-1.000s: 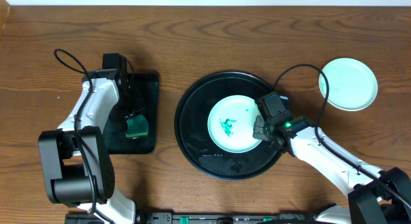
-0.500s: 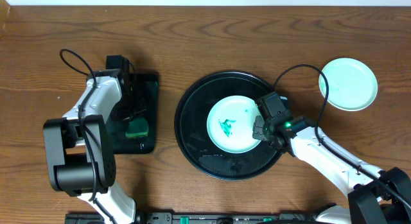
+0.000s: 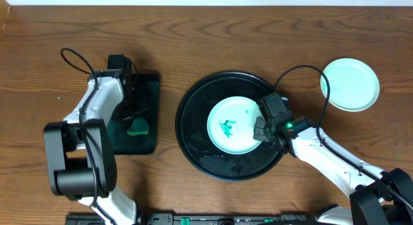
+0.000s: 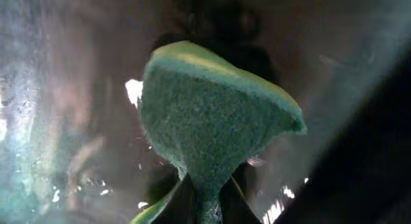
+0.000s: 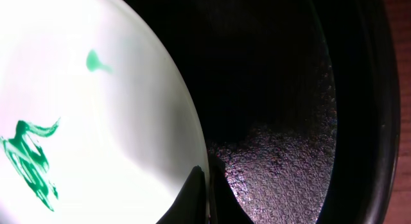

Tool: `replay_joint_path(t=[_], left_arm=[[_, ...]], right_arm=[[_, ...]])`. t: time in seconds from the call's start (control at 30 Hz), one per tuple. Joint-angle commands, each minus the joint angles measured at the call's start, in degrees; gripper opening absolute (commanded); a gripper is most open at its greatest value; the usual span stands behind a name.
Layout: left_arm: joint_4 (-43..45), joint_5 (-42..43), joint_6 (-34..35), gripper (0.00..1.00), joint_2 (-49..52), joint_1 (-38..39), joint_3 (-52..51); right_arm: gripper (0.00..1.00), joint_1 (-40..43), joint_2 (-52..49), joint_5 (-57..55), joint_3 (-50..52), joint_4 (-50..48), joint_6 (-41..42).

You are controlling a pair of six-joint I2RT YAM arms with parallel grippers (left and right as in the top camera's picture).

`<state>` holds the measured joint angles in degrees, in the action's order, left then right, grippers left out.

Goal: Clean dirty plates on tray and stack at the side
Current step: 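Bring the green sponge in the left gripper over the green plate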

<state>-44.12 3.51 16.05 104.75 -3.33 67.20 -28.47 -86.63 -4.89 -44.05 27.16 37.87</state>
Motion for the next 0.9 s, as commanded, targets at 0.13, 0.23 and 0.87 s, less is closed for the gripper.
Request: replay_joint_path(t=[0.13, 0.23, 0.87], left_arm=[[-2.40, 1.97, -0.37, 0.07, -14.69, 7.39, 0.66], [-2.71, 6.34, -0.37, 0.07, -16.11, 10.10, 0.66], [7.67, 15.56, 5.27, 0.07, -11.47, 27.04, 0.66]], right_arm=[[0.01, 0.37, -0.50, 0.24, -0.68, -1.55, -2.62], [0.01, 0.28, -1.62, 0.72, -0.68, -2.34, -1.29], [0.01, -0.87, -7.02, 4.59, -0.68, -6.32, 0.02]])
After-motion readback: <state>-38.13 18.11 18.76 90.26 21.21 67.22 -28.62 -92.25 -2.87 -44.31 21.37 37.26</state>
